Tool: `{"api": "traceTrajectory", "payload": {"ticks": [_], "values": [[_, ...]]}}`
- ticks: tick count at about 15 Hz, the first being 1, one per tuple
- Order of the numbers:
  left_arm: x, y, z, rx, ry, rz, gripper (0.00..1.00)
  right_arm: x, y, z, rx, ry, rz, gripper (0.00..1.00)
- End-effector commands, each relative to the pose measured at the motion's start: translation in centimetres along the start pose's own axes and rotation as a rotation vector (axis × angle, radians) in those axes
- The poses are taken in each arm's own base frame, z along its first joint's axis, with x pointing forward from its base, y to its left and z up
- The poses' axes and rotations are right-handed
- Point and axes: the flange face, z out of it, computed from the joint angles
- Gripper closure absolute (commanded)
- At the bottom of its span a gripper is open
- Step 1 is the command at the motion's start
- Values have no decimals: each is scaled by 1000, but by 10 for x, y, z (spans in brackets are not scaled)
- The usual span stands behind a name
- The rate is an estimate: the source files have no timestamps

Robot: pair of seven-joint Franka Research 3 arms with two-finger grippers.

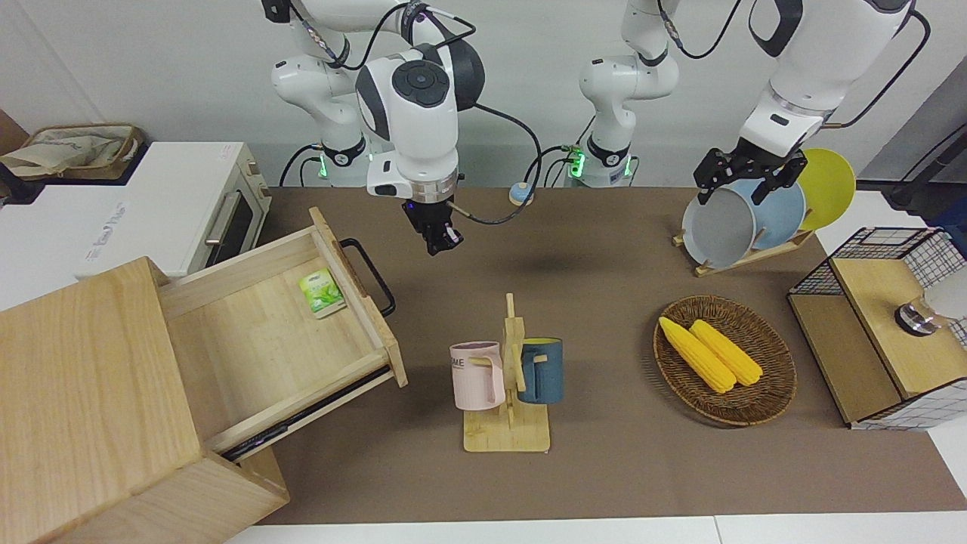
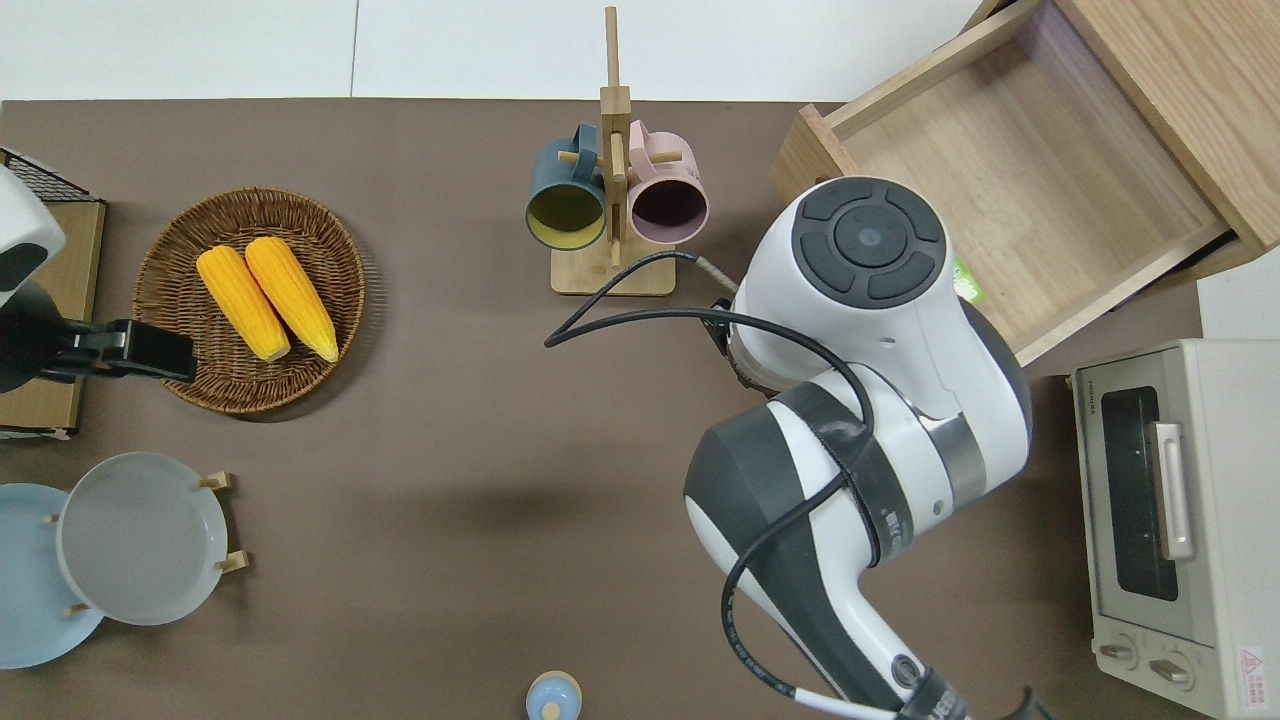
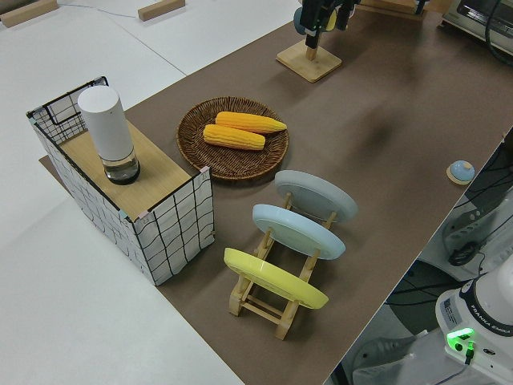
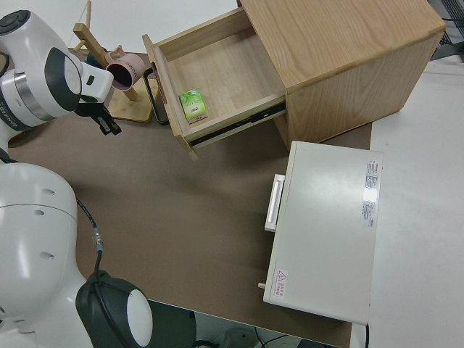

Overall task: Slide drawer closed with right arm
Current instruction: 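Push the wooden drawer front away from the robot with the right arm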

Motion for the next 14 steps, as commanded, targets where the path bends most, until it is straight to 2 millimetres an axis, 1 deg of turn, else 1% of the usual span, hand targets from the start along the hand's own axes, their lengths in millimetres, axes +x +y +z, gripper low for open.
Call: {"api": "traceTrajectory", "payload": {"ticks": [1,3,6,8,9,12,13,14], "values": [[1,-1,-4,16,-5,11,7,19,-2,11,14,16,46,1000],[1,-1,-3,16,-7,11,7,34,1,14,6,32,58,1000],[1,-1,-4,16,-5,11,7,56,5,25,-13,41,86,1000],[1,-1,-3,16,-7,11,7,71,6,28,-15,43,101,1000],[1,-1,-4,16,-5,11,7,81,9,27,-11,45,105,1000],[1,-1,-4,16,-5,11,7,98,13,23,1,48,101,1000],[1,-1,-3,16,-7,11,7,102,13,26,-2,46,101,1000],[1,-1,-4,16,-5,11,7,109,11,24,16,53,101,1000]]}}
